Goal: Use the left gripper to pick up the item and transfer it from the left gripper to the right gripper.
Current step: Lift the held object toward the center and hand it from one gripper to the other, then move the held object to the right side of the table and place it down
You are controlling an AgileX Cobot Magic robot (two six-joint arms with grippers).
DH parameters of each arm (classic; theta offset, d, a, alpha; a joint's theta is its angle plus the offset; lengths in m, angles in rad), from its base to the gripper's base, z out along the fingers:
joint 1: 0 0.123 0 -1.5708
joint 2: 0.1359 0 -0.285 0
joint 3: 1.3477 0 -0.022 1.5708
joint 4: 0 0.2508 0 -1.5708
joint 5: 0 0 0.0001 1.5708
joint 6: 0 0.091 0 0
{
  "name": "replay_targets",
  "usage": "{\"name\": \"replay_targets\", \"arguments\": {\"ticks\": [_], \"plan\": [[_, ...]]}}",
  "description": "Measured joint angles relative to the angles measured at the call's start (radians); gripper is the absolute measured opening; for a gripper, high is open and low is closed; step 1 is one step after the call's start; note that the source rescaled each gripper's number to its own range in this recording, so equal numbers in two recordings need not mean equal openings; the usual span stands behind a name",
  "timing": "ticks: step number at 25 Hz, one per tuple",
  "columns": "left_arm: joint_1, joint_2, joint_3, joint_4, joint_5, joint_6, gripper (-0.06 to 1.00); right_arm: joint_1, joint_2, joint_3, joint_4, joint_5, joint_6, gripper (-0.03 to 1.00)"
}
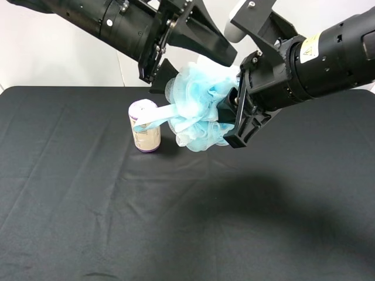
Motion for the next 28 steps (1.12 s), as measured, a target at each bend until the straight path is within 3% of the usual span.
{"name": "replay_targets", "arguments": {"ticks": [9, 13, 23, 28], "plan": [[0.070, -0.061, -0.006, 0.041, 0.033, -0.003, 1.00, 0.000, 0.000, -0.001, 0.000, -0.018, 0.000, 0.24], [0.117, -0.113, -0.008, 0.088, 0.044, -0.016, 1.00, 0.000, 0.000, -0.001, 0.001, -0.018, 0.000, 0.11], [0.215, -0.270, -0.009, 0.315, 0.049, -0.080, 1.00, 0.000, 0.000, -0.001, 0.001, -0.018, 0.000, 0.05], [0.228, -0.357, -0.009, 0.499, 0.051, -0.158, 1.00, 0.000, 0.000, -0.001, 0.001, -0.018, 0.000, 0.03]]}}
